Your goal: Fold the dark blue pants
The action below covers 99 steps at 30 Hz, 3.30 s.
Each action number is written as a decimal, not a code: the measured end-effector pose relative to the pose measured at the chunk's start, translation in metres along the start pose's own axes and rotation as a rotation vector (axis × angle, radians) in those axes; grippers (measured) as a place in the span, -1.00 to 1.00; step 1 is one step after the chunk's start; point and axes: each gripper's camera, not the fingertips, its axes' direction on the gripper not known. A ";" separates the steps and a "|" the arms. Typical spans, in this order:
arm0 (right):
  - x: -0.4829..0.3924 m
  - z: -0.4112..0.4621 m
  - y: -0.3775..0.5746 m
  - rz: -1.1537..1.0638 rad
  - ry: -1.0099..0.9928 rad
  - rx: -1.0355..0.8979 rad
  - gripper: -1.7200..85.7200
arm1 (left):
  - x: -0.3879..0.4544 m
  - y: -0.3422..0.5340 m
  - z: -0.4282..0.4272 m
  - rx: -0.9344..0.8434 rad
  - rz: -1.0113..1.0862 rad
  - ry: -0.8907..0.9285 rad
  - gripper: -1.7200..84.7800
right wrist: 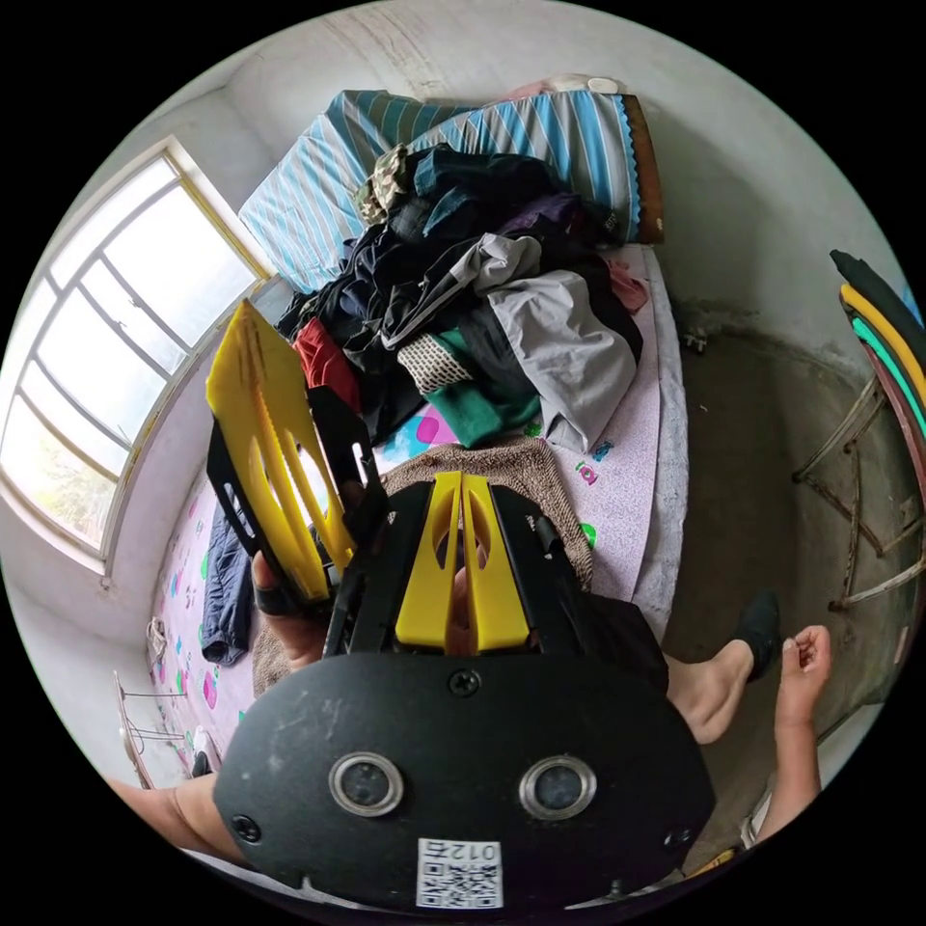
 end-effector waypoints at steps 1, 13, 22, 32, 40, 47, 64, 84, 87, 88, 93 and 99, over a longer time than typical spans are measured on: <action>-0.005 -0.002 0.006 0.001 0.005 -0.001 -0.98 | -0.002 0.002 -0.001 0.001 -0.004 0.003 -0.95; -0.075 -0.034 0.077 0.032 0.023 0.006 -0.98 | -0.016 0.018 -0.002 -0.014 -0.040 0.013 -0.95; -0.143 -0.047 0.139 0.042 0.024 0.002 -0.98 | -0.026 0.022 -0.012 -0.014 -0.051 0.007 -0.95; -0.215 -0.073 0.171 0.014 0.032 0.008 -0.98 | -0.049 0.012 -0.003 0.001 -0.033 0.029 -0.95; -0.345 -0.108 0.130 -0.158 -0.032 0.066 -0.98 | -0.031 -0.049 0.025 0.015 0.142 0.087 -0.95; -0.403 -0.092 0.174 -0.154 -0.090 -0.009 -0.98 | -0.023 -0.054 -0.010 0.063 0.161 0.007 -0.95; -0.433 -0.108 0.218 -0.098 0.047 -0.056 -0.98 | -0.080 -0.046 -0.045 0.109 0.031 0.038 -0.95; -0.130 -0.264 0.166 0.222 0.041 0.047 -0.98 | -0.236 0.030 0.060 -0.137 -0.184 -0.027 -0.94; -0.118 -0.295 0.140 0.242 0.047 0.062 -0.98 | -0.239 0.028 0.080 -0.151 -0.204 -0.035 -0.94; -0.116 -0.304 0.130 0.250 0.054 0.081 -0.98 | -0.240 0.024 0.088 -0.170 -0.207 -0.030 -0.94; -0.098 -0.298 0.089 0.302 0.086 0.126 -0.98 | -0.261 -0.001 0.099 -0.225 -0.247 -0.009 -0.95; -0.070 -0.252 0.067 0.415 0.192 0.227 -0.98 | -0.322 -0.030 0.092 -0.334 -0.383 0.072 -0.95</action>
